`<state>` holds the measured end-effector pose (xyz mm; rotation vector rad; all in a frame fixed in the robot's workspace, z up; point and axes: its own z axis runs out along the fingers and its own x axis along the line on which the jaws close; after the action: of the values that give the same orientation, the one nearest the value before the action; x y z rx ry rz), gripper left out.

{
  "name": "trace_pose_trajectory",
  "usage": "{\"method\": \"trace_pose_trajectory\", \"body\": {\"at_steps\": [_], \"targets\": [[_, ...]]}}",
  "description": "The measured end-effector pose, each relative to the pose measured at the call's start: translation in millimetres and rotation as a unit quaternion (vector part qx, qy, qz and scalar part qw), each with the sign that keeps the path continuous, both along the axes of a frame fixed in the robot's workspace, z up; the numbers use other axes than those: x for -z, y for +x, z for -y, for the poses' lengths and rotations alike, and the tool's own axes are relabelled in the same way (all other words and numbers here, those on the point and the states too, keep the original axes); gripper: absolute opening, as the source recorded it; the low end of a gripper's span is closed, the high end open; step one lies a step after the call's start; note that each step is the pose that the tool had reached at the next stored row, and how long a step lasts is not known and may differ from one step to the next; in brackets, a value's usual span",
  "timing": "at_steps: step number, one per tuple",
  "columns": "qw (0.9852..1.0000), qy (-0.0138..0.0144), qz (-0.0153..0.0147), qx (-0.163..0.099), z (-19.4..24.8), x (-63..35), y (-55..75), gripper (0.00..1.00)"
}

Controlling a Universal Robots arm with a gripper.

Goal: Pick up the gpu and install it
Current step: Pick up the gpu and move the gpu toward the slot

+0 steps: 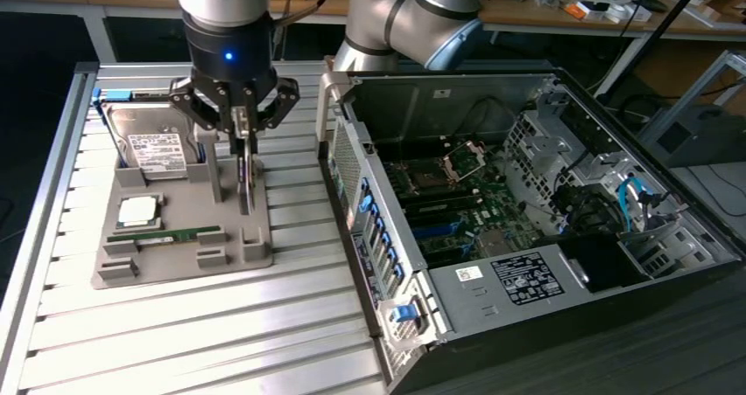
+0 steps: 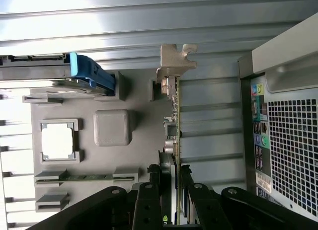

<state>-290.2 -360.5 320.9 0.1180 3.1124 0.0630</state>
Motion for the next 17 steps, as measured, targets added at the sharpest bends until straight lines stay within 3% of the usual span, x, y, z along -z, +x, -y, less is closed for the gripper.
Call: {"method": "trace_pose_trajectory", "body": {"at_steps": [17], "targets": [[1.0, 0.0, 0.0, 0.0, 0.0, -11.6, 0.0, 0.27]]}}
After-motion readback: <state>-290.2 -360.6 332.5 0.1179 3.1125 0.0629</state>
